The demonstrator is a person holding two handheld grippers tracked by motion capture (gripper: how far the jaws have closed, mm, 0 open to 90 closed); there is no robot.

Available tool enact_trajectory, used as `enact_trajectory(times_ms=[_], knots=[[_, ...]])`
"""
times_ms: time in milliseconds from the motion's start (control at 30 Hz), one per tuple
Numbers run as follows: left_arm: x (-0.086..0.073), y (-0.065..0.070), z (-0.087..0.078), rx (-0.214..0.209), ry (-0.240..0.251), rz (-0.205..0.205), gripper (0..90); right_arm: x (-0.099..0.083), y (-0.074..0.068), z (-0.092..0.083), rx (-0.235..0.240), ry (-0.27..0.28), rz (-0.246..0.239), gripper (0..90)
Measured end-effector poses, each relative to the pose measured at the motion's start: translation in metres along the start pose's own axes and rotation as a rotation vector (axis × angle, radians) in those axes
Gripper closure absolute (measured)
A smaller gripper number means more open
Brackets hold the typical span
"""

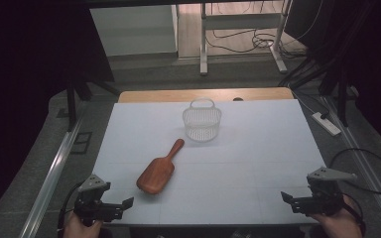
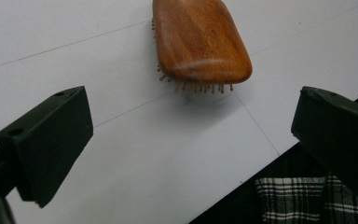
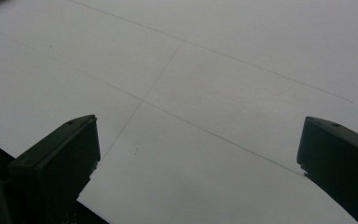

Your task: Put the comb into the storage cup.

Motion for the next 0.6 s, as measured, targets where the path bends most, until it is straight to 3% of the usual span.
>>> enact_trajectory(times_ms=[600], knots=[[0.01, 0.001, 0.007, -0.012, -0.009, 0.041, 0.0, 0.001, 0.0, 0.0, 0.007, 0.006, -0.001, 0.0]])
Point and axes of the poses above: each handheld gripper's, and its own axes: z roughly forward along the jaws, x roughly out of its top, y roughly to its right, the point moved 6 cm from there along z, roughly forward along the jaws, and after that the axes turned 9 degrees about -x, right-handed, at the moved point
